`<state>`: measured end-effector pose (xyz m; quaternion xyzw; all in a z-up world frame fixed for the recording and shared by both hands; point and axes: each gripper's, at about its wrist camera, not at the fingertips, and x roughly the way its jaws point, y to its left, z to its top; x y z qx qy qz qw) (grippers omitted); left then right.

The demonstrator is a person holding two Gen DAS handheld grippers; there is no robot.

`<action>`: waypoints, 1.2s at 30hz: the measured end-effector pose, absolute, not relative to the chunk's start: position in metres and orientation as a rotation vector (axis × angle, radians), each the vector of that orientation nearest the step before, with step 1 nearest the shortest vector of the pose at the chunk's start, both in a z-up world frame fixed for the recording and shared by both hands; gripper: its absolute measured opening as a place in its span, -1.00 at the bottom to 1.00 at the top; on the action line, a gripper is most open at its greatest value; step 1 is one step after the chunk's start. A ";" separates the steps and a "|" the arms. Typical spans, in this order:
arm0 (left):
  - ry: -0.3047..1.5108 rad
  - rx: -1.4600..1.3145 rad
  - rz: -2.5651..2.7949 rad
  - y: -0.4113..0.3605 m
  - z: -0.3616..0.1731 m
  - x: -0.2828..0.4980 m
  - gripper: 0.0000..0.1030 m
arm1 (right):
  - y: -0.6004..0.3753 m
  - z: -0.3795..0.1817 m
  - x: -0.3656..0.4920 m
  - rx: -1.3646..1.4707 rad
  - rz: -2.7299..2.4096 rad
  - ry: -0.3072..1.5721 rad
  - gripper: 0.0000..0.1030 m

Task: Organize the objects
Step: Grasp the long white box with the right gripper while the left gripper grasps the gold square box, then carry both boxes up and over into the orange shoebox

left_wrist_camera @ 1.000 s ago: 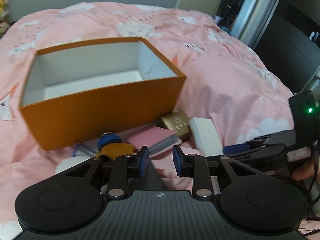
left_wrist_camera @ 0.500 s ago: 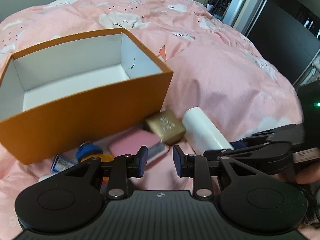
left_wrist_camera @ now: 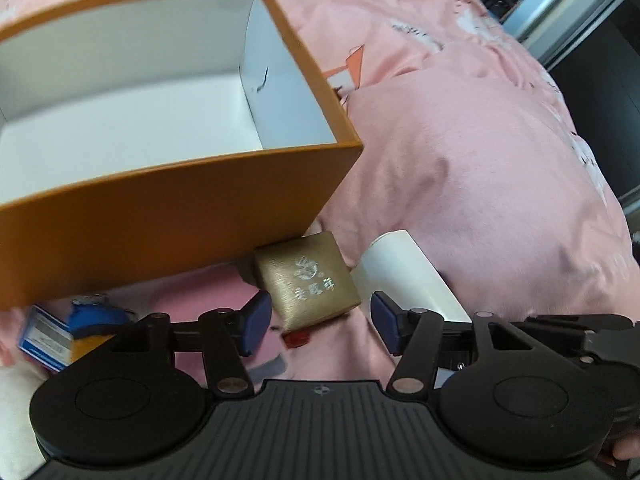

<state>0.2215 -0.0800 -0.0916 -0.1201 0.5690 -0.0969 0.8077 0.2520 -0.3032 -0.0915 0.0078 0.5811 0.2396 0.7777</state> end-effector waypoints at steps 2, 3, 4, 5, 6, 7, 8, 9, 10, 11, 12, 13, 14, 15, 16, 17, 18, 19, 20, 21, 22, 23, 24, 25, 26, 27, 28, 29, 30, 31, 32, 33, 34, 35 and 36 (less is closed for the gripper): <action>1.236 -0.257 -0.169 -0.084 -0.096 0.229 0.32 | -0.301 -0.090 0.262 0.015 0.550 1.279 -0.43; 1.245 -0.253 -0.155 -0.085 -0.098 0.230 0.32 | -0.297 -0.090 0.268 0.000 0.566 1.291 -0.43; 1.256 -0.242 -0.141 -0.087 -0.101 0.233 0.32 | -0.295 -0.093 0.275 -0.012 0.577 1.298 -0.43; 1.264 -0.230 -0.126 -0.088 -0.102 0.234 0.32 | -0.293 -0.094 0.278 -0.024 0.589 1.303 -0.43; 1.269 -0.226 -0.109 -0.088 -0.103 0.236 0.32 | -0.294 -0.095 0.279 -0.034 0.600 1.308 -0.43; 1.274 -0.228 -0.098 -0.087 -0.105 0.238 0.32 | -0.292 -0.097 0.282 -0.039 0.612 1.312 -0.42; 1.280 -0.232 -0.090 -0.086 -0.107 0.239 0.32 | -0.291 -0.101 0.286 -0.039 0.621 1.315 -0.42; 1.285 -0.237 -0.082 -0.086 -0.109 0.241 0.32 | -0.291 -0.103 0.288 -0.036 0.631 1.315 -0.42; 1.292 -0.242 -0.077 -0.086 -0.111 0.243 0.33 | -0.291 -0.107 0.291 -0.030 0.639 1.315 -0.42; 1.297 -0.246 -0.076 -0.087 -0.112 0.244 0.33 | -0.294 -0.107 0.289 -0.022 0.643 1.315 -0.43; 1.302 -0.252 -0.077 -0.088 -0.114 0.245 0.33 | -0.297 -0.109 0.289 -0.015 0.647 1.315 -0.43; 1.308 -0.259 -0.079 -0.089 -0.115 0.246 0.35 | -0.300 -0.109 0.287 -0.007 0.650 1.314 -0.43; 1.315 -0.267 -0.079 -0.091 -0.116 0.247 0.43 | -0.303 -0.109 0.286 0.002 0.652 1.314 -0.44; 1.317 -0.268 -0.075 -0.092 -0.117 0.248 0.46 | -0.306 -0.110 0.286 0.013 0.652 1.315 -0.44; 1.320 -0.263 -0.071 -0.095 -0.118 0.249 0.47 | -0.309 -0.111 0.287 0.024 0.651 1.316 -0.44; 1.324 -0.257 -0.066 -0.097 -0.119 0.250 0.47 | -0.310 -0.112 0.287 0.034 0.652 1.317 -0.44; 1.329 -0.256 -0.059 -0.098 -0.121 0.251 0.47 | -0.311 -0.112 0.288 0.042 0.653 1.318 -0.44; 1.330 -0.258 -0.052 -0.099 -0.123 0.251 0.48 | -0.312 -0.112 0.287 0.047 0.653 1.318 -0.44; 1.330 -0.260 -0.045 -0.099 -0.124 0.251 0.48 | -0.313 -0.112 0.287 0.048 0.654 1.317 -0.44; 1.329 -0.258 -0.042 -0.100 -0.125 0.251 0.48 | -0.313 -0.113 0.287 0.049 0.654 1.316 -0.44; 1.327 -0.250 -0.042 -0.102 -0.126 0.251 0.48 | -0.313 -0.114 0.288 0.049 0.654 1.315 -0.44; 1.325 -0.245 -0.043 -0.102 -0.128 0.250 0.50 | -0.313 -0.114 0.287 0.048 0.654 1.313 -0.44; 1.323 -0.241 -0.045 -0.103 -0.128 0.249 0.49 | -0.314 -0.113 0.286 0.047 0.654 1.311 -0.44; 1.320 -0.239 -0.052 -0.103 -0.129 0.248 0.43 | -0.314 -0.113 0.285 0.045 0.653 1.309 -0.43; 1.316 -0.240 -0.061 -0.103 -0.129 0.248 0.42 | -0.313 -0.112 0.285 0.045 0.652 1.308 -0.43; 1.311 -0.238 -0.067 -0.102 -0.128 0.246 0.42 | -0.312 -0.112 0.284 0.043 0.648 1.306 -0.43; 1.304 -0.236 -0.076 -0.101 -0.125 0.243 0.41 | -0.311 -0.111 0.283 0.042 0.644 1.303 -0.43; 1.293 -0.246 -0.078 -0.099 -0.123 0.240 0.40 | -0.311 -0.109 0.282 0.044 0.639 1.299 -0.43; 1.280 -0.249 -0.084 -0.097 -0.119 0.236 0.40 | -0.311 -0.106 0.280 0.048 0.634 1.293 -0.43; 1.262 -0.255 -0.091 -0.095 -0.114 0.230 0.40 | -0.312 -0.103 0.278 0.051 0.629 1.288 -0.43; 1.245 -0.260 -0.104 -0.093 -0.108 0.224 0.39 | -0.313 -0.100 0.275 0.057 0.623 1.281 -0.43; 1.231 -0.262 -0.117 -0.091 -0.102 0.218 0.39 | -0.314 -0.096 0.272 0.064 0.617 1.274 -0.43; 1.213 -0.268 -0.128 -0.089 -0.096 0.212 0.39 | -0.315 -0.093 0.269 0.071 0.612 1.268 -0.43; 1.193 -0.277 -0.143 -0.086 -0.089 0.206 0.39 | -0.316 -0.088 0.266 0.078 0.605 1.258 -0.43; 1.175 -0.284 -0.155 -0.084 -0.082 0.200 0.39 | -0.316 -0.084 0.262 0.083 0.599 1.246 -0.43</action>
